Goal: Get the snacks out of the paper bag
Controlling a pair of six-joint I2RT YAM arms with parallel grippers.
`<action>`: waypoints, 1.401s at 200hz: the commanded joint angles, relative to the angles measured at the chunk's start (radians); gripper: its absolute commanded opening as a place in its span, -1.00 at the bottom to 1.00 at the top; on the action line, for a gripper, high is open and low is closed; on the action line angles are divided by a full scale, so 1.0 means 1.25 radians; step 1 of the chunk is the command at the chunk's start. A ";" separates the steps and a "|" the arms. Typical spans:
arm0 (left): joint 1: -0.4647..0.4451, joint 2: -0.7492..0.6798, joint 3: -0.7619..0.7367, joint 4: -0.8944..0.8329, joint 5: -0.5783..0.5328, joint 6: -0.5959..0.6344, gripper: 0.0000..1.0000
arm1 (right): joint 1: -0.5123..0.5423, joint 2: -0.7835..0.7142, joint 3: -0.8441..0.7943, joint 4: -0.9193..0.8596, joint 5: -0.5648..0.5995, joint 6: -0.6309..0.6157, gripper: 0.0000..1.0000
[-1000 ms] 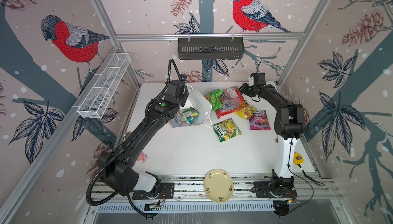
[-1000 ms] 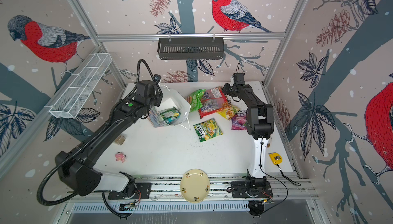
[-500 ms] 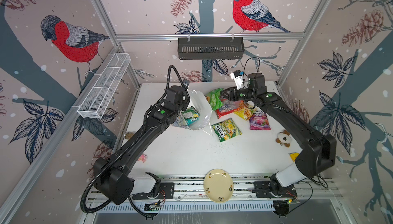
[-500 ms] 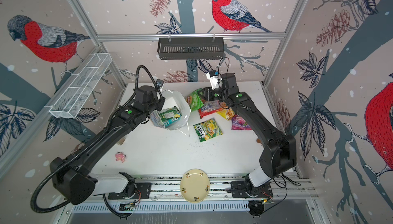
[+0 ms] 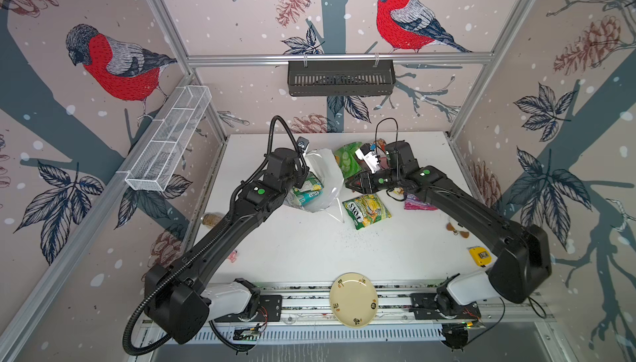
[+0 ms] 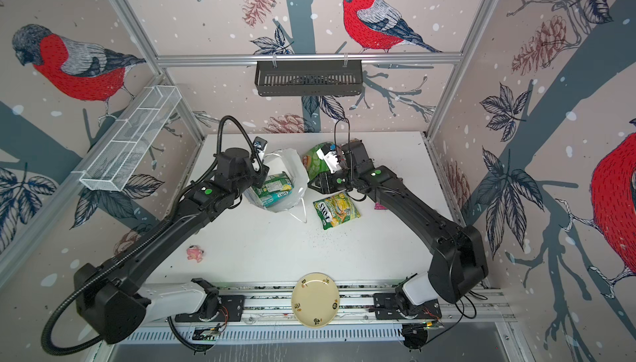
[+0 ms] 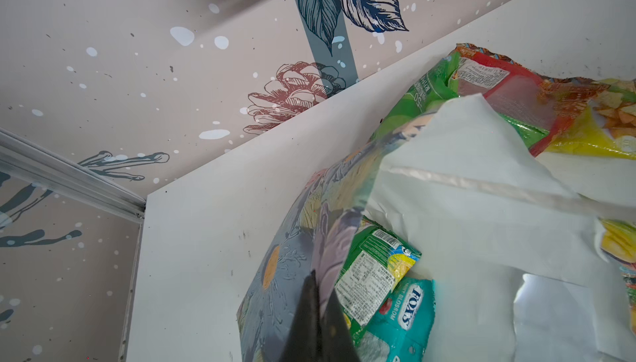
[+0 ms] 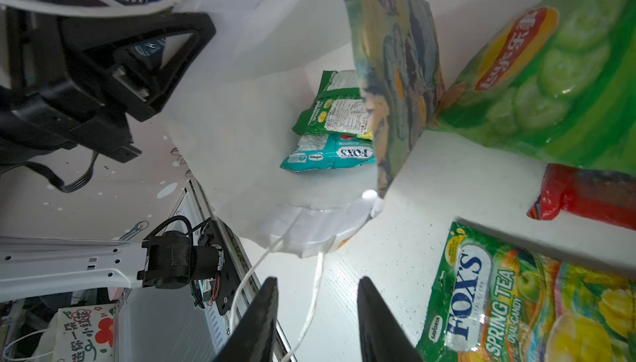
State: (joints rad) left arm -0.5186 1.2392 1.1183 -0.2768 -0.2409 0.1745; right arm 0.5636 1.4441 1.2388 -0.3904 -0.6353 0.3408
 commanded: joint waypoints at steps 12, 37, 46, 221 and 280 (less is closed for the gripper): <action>-0.017 -0.002 0.003 -0.019 0.043 -0.056 -1.00 | 0.029 -0.029 -0.023 0.063 0.030 -0.018 -0.21; -0.038 0.014 0.015 -0.043 0.052 -0.087 -1.00 | 0.062 0.004 -0.030 0.083 0.000 -0.014 -0.23; -0.045 0.021 0.019 -0.052 0.061 -0.097 -1.00 | 0.077 0.019 -0.029 0.081 0.002 -0.019 -0.25; -0.062 0.035 0.072 -0.139 0.085 -0.215 -1.00 | 0.190 0.072 -0.088 0.193 0.095 0.260 -0.34; -0.077 0.057 0.068 -0.123 0.098 -0.227 -1.00 | 0.200 0.050 -0.184 0.350 0.191 0.424 -0.32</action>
State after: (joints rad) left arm -0.6044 1.3045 1.1984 -0.4469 -0.1104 -0.0826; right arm 0.8040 1.4986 1.0187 -0.0868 -0.4587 0.7605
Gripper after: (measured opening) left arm 0.053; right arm 0.340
